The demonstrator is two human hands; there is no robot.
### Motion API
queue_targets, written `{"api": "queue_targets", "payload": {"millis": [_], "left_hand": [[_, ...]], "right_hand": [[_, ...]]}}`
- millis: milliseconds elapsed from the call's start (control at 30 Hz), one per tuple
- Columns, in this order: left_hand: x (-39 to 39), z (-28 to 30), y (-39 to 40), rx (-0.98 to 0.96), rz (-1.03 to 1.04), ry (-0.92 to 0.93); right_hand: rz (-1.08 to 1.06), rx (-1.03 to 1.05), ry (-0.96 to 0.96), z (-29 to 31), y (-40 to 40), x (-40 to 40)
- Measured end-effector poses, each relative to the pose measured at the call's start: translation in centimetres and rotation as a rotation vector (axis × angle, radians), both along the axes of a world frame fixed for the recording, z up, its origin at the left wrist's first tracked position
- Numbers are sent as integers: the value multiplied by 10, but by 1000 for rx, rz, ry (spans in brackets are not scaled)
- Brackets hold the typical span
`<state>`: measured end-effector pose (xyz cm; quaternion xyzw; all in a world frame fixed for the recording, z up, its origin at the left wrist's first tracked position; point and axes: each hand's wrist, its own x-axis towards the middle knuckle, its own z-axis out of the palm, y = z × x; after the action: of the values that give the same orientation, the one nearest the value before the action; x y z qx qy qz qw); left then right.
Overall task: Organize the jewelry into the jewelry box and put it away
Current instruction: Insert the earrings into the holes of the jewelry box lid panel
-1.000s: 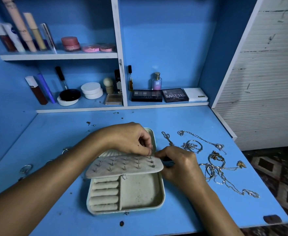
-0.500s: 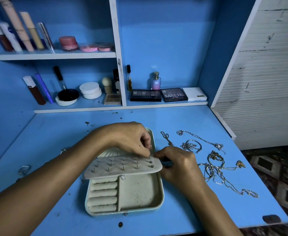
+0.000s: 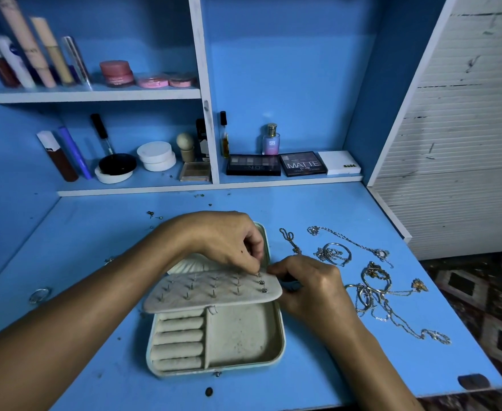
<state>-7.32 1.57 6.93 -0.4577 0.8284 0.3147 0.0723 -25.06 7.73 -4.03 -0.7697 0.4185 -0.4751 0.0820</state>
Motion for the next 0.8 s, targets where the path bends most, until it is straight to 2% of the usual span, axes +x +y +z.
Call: {"api": "queue_targets", "payload": {"millis": [300,633,800], "left_hand": [[3,-5,0,57,25,48],[4,-5,0,47,37,65],[14,-6,-1,56,58,150]], "right_hand": [[12,-68,12,0,0,-1],[2,-31,7,0,0,-1],[6,0,-6,3,0,-1]]}}
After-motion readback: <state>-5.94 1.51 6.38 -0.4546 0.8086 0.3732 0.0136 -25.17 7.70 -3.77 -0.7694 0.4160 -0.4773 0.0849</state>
